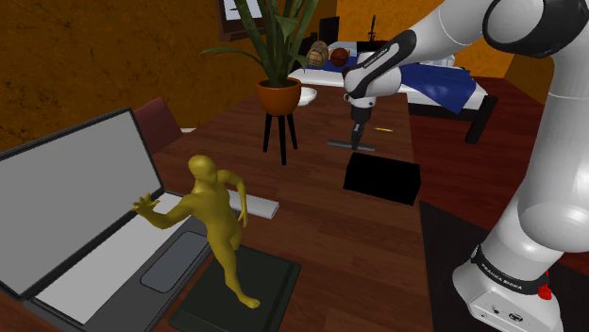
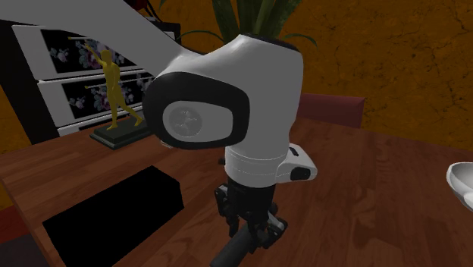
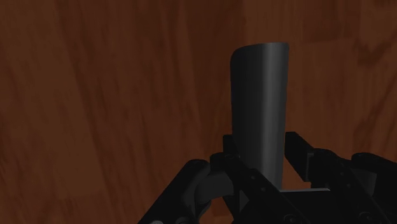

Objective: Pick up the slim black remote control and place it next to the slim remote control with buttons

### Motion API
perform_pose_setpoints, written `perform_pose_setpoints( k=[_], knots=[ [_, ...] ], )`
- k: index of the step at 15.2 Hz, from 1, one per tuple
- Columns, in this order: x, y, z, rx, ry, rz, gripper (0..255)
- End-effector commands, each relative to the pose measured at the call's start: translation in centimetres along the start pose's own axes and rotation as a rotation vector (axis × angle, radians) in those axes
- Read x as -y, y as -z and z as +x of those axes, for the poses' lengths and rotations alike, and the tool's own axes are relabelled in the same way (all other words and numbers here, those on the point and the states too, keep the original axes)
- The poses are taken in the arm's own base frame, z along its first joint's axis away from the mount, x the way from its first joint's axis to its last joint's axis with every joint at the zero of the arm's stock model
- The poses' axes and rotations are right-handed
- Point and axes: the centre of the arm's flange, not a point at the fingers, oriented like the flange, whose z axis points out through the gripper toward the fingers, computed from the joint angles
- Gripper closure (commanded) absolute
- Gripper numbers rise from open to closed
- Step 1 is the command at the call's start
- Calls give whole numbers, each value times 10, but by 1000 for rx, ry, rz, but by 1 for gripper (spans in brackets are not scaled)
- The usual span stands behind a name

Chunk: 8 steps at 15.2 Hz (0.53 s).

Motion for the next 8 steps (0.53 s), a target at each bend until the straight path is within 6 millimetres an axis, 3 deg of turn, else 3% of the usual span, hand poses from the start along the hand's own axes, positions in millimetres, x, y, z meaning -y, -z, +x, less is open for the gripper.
perform_pose_setpoints(
  k=[1,8],
  knots=[
    [1,9,0,1,0,1,255],
    [4,46,0,1,0,1,255]
  ],
)
